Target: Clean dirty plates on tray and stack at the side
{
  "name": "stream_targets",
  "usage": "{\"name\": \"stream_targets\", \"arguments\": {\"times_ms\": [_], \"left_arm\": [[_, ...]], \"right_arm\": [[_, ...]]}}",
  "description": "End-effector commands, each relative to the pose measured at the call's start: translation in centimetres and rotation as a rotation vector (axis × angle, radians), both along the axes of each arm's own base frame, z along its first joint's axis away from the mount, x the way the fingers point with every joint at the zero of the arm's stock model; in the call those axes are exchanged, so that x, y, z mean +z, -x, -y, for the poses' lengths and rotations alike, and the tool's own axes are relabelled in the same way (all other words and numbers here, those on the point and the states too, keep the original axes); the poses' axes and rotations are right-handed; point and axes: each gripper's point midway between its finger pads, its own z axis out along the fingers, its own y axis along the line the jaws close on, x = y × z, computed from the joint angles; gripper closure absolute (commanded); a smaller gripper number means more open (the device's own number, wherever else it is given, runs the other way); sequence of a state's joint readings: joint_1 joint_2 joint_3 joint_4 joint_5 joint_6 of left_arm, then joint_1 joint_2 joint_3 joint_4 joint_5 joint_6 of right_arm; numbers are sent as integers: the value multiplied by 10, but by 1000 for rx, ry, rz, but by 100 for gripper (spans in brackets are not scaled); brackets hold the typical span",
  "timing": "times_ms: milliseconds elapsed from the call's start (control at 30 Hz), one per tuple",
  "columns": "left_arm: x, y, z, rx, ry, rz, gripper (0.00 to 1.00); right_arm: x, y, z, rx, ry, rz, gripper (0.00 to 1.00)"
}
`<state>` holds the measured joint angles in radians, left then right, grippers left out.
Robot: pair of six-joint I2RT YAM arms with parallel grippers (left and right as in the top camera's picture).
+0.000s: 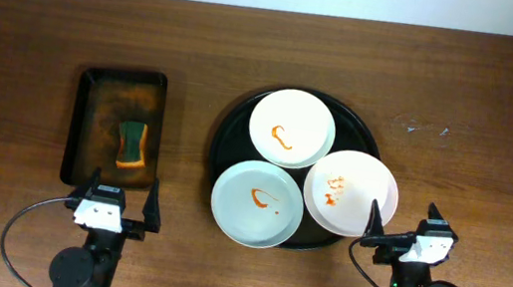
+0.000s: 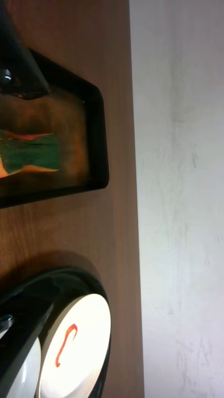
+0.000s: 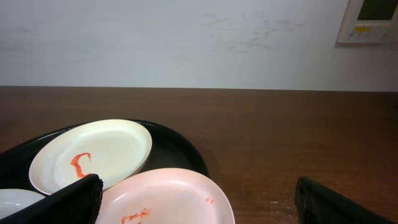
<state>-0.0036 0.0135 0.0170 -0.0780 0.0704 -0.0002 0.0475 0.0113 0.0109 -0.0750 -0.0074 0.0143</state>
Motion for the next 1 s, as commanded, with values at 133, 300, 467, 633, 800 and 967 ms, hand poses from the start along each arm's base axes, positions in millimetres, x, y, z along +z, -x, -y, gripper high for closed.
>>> {"name": "stream_targets", "arguments": {"times_ms": [133, 300, 467, 633, 800, 967], "left_arm": [[-3, 0, -5, 28, -18, -2, 1], [-1, 0, -5, 28, -18, -2, 1], [13, 4, -5, 28, -19, -51, 1], [35, -9, -6, 33, -25, -264, 1], [39, -46, -6, 28, -34, -616, 1], [22, -62, -4, 18, -37, -895, 1]], "right_arm": [[-3, 0, 2, -10, 8, -4, 1], [-2, 1, 1, -14, -61, -15, 1], [19, 11, 3, -24, -65, -80, 1], [31, 8, 3, -32, -53, -291, 1], [41, -12, 1, -38, -33, -581, 1], [43, -19, -9, 15, -53, -627, 1]]}}
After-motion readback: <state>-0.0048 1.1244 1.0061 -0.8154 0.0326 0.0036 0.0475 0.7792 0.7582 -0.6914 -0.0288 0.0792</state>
